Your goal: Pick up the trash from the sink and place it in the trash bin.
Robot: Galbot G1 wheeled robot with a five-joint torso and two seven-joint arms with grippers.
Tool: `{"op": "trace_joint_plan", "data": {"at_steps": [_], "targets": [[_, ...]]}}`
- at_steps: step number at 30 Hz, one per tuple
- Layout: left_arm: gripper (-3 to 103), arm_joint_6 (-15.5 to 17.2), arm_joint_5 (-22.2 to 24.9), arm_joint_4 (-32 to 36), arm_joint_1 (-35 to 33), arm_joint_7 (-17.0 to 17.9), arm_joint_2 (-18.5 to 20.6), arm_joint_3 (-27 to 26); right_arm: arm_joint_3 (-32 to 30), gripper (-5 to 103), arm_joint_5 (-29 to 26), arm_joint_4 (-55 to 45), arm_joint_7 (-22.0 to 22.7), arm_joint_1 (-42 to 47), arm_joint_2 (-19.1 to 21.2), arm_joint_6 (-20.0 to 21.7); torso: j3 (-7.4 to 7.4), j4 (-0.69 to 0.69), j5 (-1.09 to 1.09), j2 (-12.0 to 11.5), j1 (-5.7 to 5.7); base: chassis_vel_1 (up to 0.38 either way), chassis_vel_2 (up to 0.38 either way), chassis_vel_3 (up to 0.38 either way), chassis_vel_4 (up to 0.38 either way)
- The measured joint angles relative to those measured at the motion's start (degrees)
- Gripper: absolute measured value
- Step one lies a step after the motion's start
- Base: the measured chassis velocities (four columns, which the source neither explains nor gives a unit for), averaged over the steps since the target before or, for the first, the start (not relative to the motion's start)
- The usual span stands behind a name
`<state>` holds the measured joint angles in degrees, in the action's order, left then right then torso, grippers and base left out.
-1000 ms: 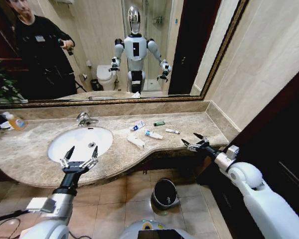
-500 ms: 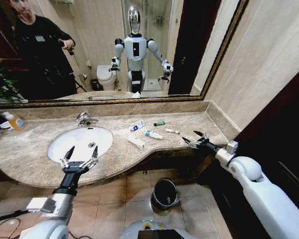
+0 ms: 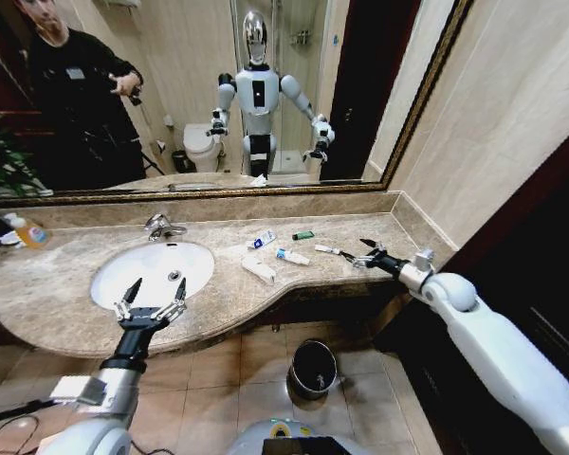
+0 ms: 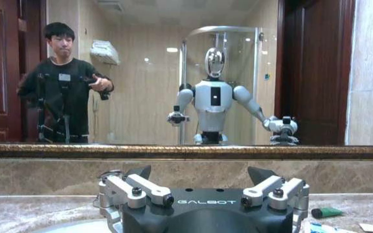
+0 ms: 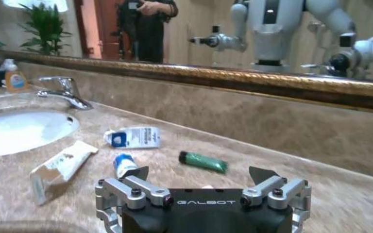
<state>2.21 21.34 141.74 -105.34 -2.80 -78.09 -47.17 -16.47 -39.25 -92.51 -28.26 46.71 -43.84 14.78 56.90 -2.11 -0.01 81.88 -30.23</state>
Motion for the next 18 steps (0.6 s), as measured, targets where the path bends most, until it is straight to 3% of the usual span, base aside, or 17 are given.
{"op": "trace_joint_plan", "data": {"at_steps": [5, 11, 18], "targets": [[100, 0.0, 0.0, 0.0, 0.0, 0.0, 0.0, 0.0, 6.5, 100, 0.0, 6.1, 0.1, -7.8, -3.5, 0.0, 0.00, -0.02, 0.03, 0.0, 0.00, 0.000, 0.000, 0.000, 0.000], [100, 0.0, 0.0, 0.0, 0.0, 0.0, 0.0, 0.0, 10.1, 100, 0.8, 11.3, -1.2, -12.2, -5.3, 0.1, 0.00, -0.01, 0.02, 0.0, 0.00, 0.000, 0.000, 0.000, 0.000], [100, 0.0, 0.0, 0.0, 0.0, 0.0, 0.0, 0.0, 13.2, 100, 2.9, 19.3, -6.5, -17.4, -7.9, 1.0, 0.00, 0.00, 0.01, 0.0, 0.00, 0.000, 0.000, 0.000, 0.000]]}}
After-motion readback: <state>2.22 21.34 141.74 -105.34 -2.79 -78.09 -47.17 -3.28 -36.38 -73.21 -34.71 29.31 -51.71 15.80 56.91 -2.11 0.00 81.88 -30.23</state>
